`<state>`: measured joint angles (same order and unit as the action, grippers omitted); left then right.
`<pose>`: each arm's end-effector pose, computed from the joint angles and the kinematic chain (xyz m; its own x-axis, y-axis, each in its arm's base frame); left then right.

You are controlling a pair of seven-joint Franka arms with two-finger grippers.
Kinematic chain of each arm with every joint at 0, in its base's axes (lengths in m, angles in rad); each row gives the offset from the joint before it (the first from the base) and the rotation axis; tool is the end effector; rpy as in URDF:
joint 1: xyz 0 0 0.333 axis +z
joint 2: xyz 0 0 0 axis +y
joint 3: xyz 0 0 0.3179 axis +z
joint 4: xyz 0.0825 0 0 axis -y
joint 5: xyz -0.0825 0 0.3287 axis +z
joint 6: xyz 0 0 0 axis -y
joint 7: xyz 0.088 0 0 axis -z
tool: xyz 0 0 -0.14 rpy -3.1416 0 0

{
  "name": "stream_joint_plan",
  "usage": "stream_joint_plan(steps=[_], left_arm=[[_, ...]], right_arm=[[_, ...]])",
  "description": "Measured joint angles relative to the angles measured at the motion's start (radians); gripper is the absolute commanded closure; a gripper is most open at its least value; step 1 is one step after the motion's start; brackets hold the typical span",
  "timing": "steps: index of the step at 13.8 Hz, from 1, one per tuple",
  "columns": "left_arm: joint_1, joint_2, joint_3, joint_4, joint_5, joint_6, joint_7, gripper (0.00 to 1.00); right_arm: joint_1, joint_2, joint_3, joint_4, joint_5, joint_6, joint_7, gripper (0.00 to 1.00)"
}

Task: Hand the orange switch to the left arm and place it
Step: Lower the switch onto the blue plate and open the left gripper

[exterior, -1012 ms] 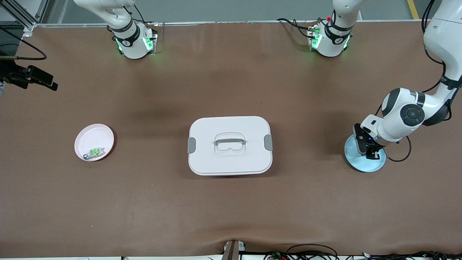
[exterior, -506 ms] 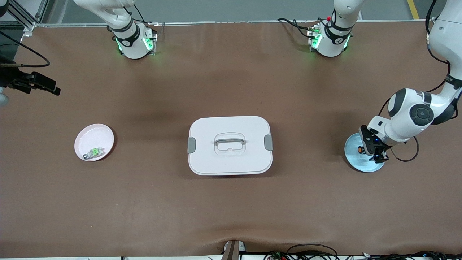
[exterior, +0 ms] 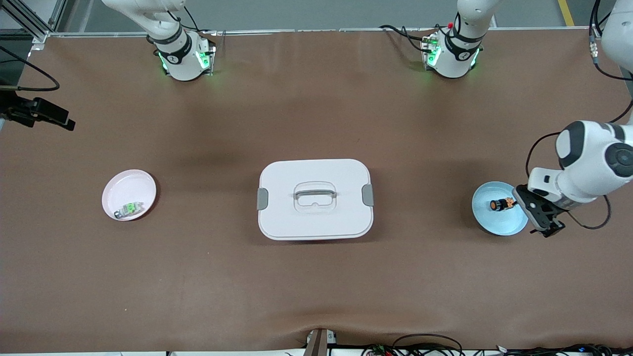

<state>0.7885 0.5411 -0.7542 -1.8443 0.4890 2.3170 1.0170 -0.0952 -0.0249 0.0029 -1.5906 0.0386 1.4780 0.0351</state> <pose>0.6039 0.0801 0.3100 0.3507 -0.9359 0.0339 -0.9295 -0.3523 -0.1094 0.4767 -0.0384 0.5900 0.9884 -0.1231 -0.0888 -0.1267 -0.9913 -0.0354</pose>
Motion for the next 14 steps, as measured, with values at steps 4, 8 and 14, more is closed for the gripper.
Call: stream_joint_plan(steps=[4,8,14], left_arm=[[-0.004,-0.030,-0.074,0.169,-0.010,-0.240,-0.169,0.00],[-0.003,-0.029,-0.117,0.225,-0.016,-0.299,-0.460,0.00],[-0.008,-0.043,-0.199,0.239,-0.016,-0.345,-1.017,0.00]], right_arm=[[-0.039,0.000,0.034,0.016,0.000,0.002,0.000,0.00],[-0.039,0.001,0.040,0.028,0.000,0.015,0.000,0.00],[-0.047,0.001,0.039,0.075,-0.001,0.020,0.000,0.00]])
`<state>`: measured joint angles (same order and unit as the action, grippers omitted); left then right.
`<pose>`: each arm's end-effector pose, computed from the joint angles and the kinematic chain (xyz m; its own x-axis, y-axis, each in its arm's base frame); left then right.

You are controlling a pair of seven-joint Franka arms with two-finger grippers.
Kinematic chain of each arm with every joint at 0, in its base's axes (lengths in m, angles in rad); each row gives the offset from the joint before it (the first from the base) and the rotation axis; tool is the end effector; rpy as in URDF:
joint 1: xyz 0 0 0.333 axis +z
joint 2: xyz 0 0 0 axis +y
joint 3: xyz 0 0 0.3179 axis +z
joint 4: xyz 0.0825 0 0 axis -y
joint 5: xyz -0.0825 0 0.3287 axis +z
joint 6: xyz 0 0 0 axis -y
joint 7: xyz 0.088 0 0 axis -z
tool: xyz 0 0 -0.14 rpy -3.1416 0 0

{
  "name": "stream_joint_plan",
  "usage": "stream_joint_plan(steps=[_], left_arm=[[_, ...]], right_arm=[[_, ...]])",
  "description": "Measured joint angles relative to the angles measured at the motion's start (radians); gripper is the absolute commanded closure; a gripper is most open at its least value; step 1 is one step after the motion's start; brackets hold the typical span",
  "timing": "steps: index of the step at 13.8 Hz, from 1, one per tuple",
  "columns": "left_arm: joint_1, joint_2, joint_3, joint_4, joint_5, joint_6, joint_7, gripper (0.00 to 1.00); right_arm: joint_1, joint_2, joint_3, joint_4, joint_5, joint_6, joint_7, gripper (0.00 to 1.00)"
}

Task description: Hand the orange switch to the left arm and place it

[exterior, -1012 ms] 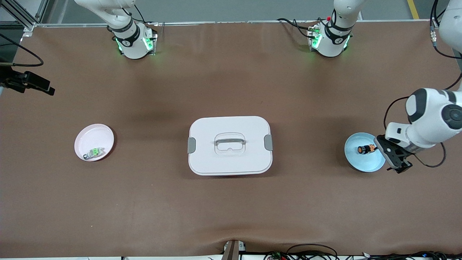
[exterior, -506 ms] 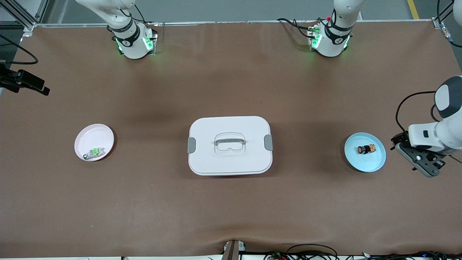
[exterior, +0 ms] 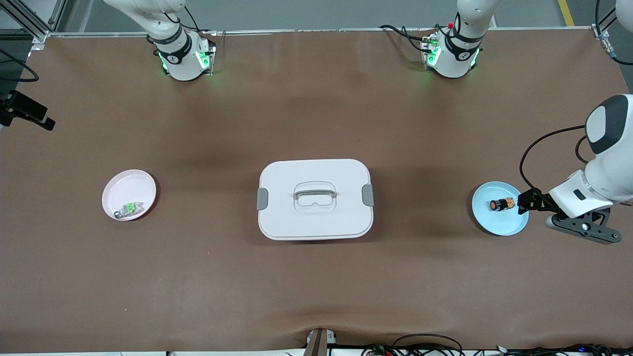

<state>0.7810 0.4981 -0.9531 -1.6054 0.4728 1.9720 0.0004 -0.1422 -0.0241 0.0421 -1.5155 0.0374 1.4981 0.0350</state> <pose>0.6174 0.0197 0.4287 0.9608 -0.2628 0.0886 -0.2594 -0.9645 -0.0487 0.4830 -0.0427 0.6218 0.9912 -0.1320 0.0055 -0.1317 -0.9906 -0.0365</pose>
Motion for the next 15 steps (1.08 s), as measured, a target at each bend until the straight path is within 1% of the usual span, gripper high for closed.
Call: stream_joint_plan(steps=[4,7,11,15], left_arm=[[0.000,-0.009,-0.066,0.028,-0.011,-0.085,-0.321,0.00],[-0.002,-0.013,-0.097,0.036,-0.030,-0.105,-0.451,0.00],[-0.003,-0.013,-0.105,0.038,-0.033,-0.113,-0.481,0.00],[0.000,-0.013,-0.102,0.063,-0.034,-0.136,-0.374,0.00]], right_arm=[[0.000,0.001,0.000,0.000,0.000,0.000,0.000,0.00],[0.000,0.001,0.000,0.000,-0.001,0.000,-0.001,0.00],[0.000,0.001,0.000,0.000,-0.001,0.000,-0.001,0.00],[0.000,0.001,0.000,0.000,-0.001,0.000,-0.001,0.00]])
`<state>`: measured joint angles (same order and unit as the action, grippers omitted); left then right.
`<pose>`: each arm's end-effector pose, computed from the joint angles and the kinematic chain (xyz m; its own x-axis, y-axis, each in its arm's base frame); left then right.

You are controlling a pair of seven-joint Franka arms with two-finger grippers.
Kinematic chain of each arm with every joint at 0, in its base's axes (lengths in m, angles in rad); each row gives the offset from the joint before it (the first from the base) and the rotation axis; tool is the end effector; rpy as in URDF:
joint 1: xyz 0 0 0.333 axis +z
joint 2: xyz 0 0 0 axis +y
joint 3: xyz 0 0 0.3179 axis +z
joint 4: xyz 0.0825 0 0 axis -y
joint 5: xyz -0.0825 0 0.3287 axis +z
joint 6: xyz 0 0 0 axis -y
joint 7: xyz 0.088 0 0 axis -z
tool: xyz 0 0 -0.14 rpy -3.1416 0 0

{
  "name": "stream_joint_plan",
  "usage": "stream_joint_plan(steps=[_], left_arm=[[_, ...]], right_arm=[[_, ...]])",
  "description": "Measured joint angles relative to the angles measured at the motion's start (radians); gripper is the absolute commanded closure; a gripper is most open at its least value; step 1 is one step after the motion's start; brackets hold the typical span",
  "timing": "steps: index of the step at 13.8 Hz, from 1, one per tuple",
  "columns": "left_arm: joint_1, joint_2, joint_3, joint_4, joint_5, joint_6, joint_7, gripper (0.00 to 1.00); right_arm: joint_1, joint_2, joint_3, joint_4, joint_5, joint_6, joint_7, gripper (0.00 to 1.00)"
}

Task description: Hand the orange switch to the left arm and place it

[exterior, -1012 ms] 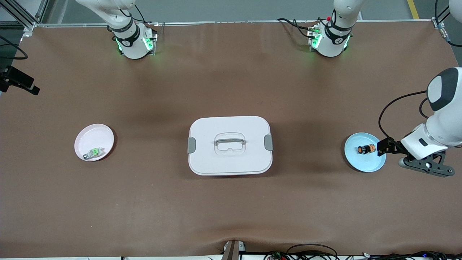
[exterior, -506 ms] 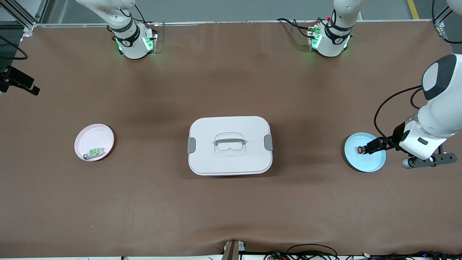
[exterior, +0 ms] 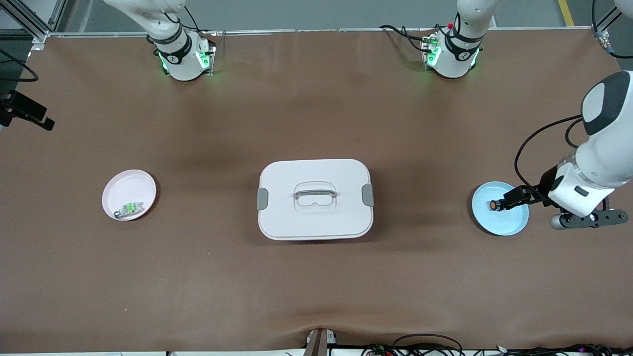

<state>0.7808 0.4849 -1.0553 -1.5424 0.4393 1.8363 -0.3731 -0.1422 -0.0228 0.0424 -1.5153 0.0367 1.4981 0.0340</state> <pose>0.6045 -0.0211 0.4670 0.9966 0.0572 0.0597 0.0567 -0.9983 0.0106 0.4834 -0.0427 0.6212 0.9914 -0.1307 0.0044 -0.1305 -0.9908 -0.0358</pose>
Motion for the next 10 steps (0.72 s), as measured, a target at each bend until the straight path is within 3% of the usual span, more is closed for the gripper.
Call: stream_joint_plan(steps=[3,6,10], left_arm=[[-0.041,-0.005,0.025,0.049,0.000,-0.080,0.022,0.00],[-0.240,-0.068,0.255,0.099,-0.030,-0.112,0.043,0.00],[-0.507,-0.200,0.562,0.108,-0.191,-0.157,0.044,0.00]], right_arm=[[0.000,0.000,0.000,0.000,0.000,0.000,0.000,0.00],[0.000,0.000,0.001,0.000,0.000,0.000,0.000,0.00],[0.000,0.000,0.001,0.000,0.000,0.000,0.000,0.00]])
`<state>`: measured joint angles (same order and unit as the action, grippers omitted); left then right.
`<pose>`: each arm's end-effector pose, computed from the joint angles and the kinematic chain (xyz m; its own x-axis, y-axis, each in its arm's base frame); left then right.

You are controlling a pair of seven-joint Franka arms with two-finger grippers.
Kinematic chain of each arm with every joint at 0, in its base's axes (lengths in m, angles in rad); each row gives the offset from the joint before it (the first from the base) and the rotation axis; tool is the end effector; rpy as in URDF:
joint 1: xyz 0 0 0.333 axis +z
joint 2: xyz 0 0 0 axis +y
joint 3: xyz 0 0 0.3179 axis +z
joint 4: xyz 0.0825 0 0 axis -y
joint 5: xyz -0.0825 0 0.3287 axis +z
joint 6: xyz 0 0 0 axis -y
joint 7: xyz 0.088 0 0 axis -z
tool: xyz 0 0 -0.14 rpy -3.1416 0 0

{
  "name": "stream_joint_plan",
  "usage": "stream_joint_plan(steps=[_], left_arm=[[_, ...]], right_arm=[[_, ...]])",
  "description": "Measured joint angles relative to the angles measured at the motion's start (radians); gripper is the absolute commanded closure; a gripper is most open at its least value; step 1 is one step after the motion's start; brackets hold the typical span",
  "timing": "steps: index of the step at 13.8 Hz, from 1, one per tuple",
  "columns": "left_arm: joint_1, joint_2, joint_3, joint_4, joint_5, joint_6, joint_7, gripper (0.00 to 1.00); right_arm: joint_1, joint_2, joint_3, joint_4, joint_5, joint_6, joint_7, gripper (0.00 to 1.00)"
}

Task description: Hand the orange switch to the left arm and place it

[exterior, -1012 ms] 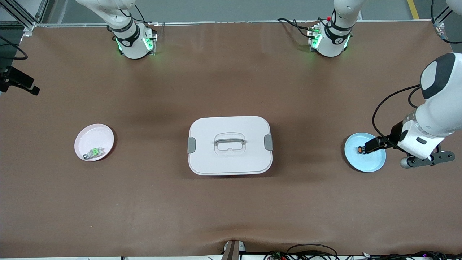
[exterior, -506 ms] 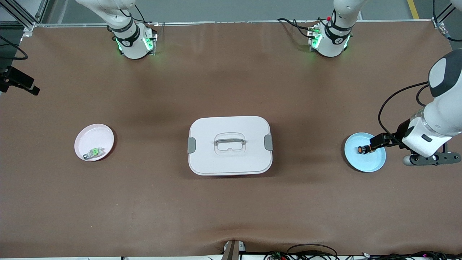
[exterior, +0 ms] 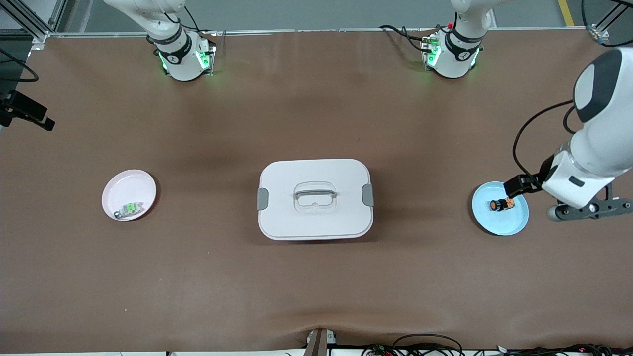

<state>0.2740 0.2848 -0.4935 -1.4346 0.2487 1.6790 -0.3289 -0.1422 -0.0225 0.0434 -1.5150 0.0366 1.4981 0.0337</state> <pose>0.5823 -0.0609 0.5214 0.9949 0.0963 0.0294 0.0989 -0.9890 -0.1097 0.4835 -0.0423 0.6212 0.9916 -0.1295 0.0044 -0.1292 -0.9910 -0.0357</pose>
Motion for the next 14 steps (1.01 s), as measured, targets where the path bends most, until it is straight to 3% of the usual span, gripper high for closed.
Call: stream_joint_plan(steps=[6,9,11,14], left_arm=[[-0.240,-0.168,0.309,0.000,-0.160,-0.114,0.100,0.00],[-0.319,-0.230,0.415,-0.005,-0.196,-0.169,0.184,0.00],[-0.351,-0.267,0.462,-0.028,-0.208,-0.186,0.208,0.00],[-0.354,-0.321,0.469,-0.087,-0.215,-0.189,0.234,0.00]], right_arm=[[0.000,0.000,0.000,0.000,0.000,0.000,0.000,0.00],[0.000,0.001,0.000,0.000,0.000,0.000,0.000,0.00],[0.000,0.001,0.000,0.001,0.000,0.000,0.000,0.00],[0.000,0.001,0.000,0.001,0.000,0.000,0.000,0.00]])
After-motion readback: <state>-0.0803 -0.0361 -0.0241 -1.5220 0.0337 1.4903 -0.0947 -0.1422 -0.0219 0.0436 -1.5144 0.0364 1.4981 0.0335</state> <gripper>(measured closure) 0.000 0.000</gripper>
